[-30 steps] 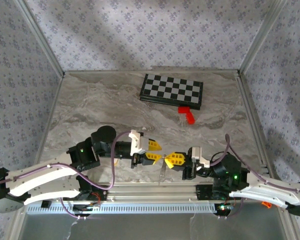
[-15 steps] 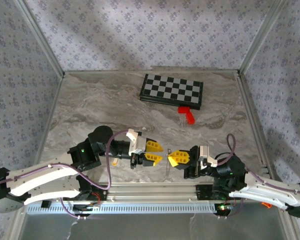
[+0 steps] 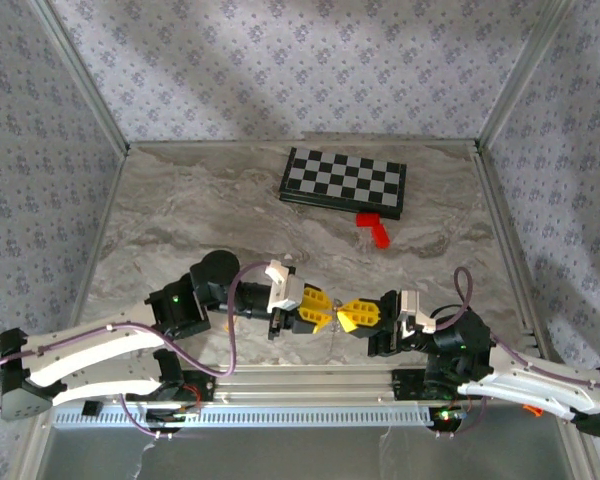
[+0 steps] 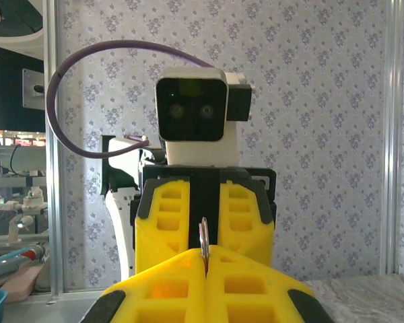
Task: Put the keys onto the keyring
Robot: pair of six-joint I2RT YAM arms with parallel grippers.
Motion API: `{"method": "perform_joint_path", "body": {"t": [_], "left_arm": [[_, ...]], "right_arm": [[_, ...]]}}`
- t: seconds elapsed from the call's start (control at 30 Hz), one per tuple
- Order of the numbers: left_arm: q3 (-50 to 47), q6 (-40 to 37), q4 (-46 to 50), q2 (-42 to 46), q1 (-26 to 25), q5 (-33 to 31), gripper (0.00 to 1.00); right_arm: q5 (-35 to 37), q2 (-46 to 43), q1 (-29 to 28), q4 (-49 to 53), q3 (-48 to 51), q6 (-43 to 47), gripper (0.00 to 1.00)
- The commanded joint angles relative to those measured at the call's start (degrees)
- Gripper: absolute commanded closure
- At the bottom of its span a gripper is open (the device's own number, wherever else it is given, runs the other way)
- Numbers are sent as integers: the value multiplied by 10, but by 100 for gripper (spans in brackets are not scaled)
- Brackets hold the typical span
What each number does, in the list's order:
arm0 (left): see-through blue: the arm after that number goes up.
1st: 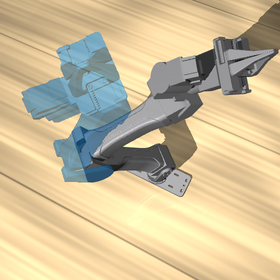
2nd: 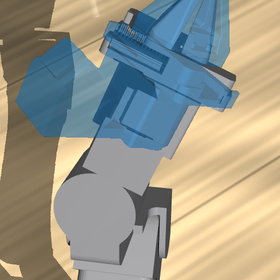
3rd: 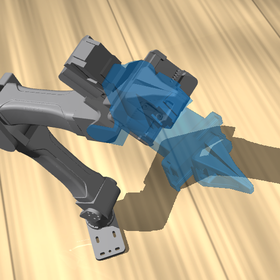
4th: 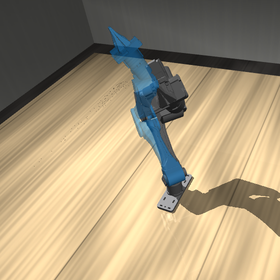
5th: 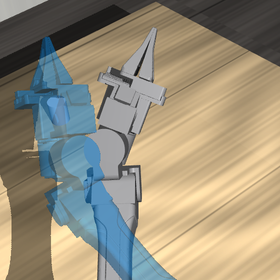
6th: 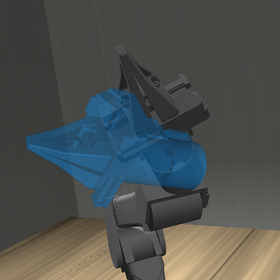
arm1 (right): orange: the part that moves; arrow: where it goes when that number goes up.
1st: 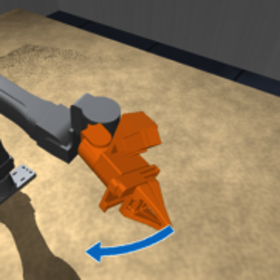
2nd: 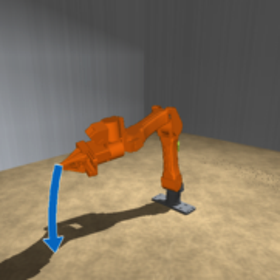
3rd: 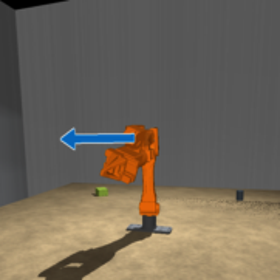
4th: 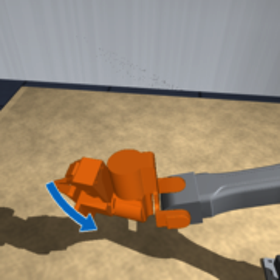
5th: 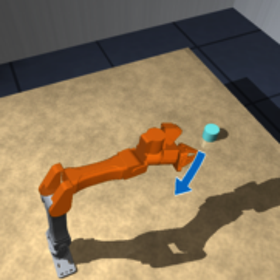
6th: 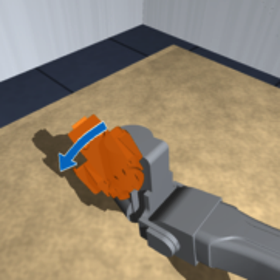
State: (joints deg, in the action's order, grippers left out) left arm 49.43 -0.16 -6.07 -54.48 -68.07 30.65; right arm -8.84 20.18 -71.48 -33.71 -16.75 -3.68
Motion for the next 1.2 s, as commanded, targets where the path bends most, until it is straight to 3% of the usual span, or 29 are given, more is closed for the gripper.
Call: {"method": "perform_joint_path", "body": {"t": [0.0, 0.53, 0.83, 0.97, 1.07, 1.17], "left_arm": [[39, -14, 7, 5, -6, 11, 79], [52, -24, 9, -11, -7, 18, 81], [68, -36, 32, -23, -7, 23, 100], [75, -46, 60, -20, -7, 9, 100], [96, -73, 123, -19, -7, -21, 100], [116, -104, 186, -21, -7, -45, 100]], "right_arm": [[-5, -3, 3, -22, 1, -10, 100], [-7, -1, 5, -34, 7, -14, 100], [-2, -2, 5, -35, 13, -14, 100], [13, -10, 5, 11, 0, -3, 100], [32, -25, 5, 107, -34, 21, 83], [44, -46, 5, 179, -55, 40, 73]]}}
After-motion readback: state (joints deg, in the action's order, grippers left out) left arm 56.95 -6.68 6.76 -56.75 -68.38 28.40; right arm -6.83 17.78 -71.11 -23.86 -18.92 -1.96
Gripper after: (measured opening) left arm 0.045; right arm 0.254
